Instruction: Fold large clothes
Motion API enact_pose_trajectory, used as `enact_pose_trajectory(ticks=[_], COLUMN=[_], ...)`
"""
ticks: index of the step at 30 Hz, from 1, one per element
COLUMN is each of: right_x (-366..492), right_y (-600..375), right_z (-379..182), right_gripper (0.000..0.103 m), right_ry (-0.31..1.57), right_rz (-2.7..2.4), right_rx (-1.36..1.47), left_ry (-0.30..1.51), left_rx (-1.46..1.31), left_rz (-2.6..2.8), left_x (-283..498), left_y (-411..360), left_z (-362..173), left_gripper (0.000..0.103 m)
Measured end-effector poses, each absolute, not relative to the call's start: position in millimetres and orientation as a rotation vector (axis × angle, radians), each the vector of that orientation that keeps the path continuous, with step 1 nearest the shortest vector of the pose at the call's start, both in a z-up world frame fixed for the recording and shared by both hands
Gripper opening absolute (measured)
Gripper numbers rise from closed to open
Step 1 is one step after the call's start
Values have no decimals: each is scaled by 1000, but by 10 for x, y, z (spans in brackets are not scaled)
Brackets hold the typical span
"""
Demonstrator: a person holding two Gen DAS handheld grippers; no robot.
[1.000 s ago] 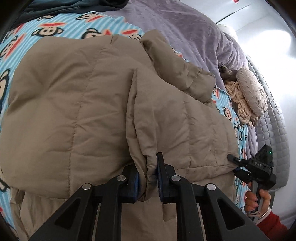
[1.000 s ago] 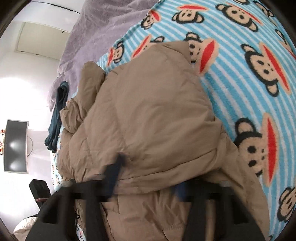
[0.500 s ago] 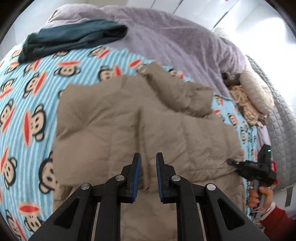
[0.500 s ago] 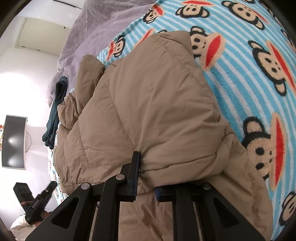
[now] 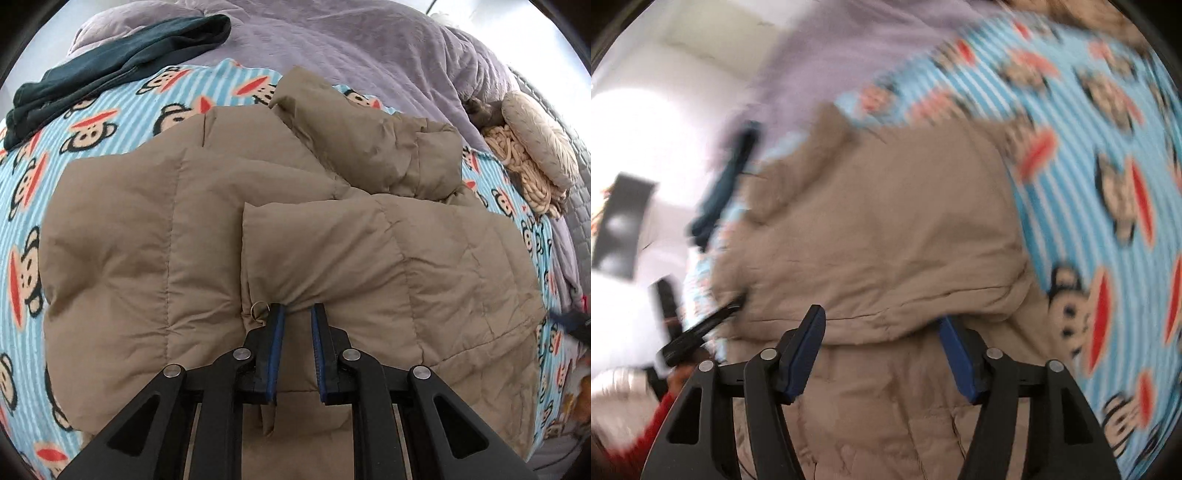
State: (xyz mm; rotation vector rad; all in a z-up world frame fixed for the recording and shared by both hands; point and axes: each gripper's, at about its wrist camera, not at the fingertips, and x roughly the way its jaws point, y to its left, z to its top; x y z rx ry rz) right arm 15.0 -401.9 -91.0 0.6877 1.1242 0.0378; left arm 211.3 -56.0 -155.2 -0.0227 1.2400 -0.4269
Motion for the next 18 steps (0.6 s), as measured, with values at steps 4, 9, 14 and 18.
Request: enact_pose_trajectory(ticks=[4,9,14,18], right_x=[120,304,514,583], right_y=[-4556,-5117,-4972,-5030], right_z=[-781,-1556,-1651,-1752], right_gripper=[67,63,17,16], right_ry=[985,1079,1056,1142], right_rz=[-73,-192,-14,-107], right_rx=[801,1083,1106,946], left_ry=[1242,1243,1247,1244], left_rx=[-8,-6,-14,-32], left_rz=[-423,-408,-393,-398], left_x=[2115,2131,2193,2229], left_y=[-586,-584,-553,-581], left_z=[-1570,-1564,-1599,-1656], left_gripper=[17,17,17,17])
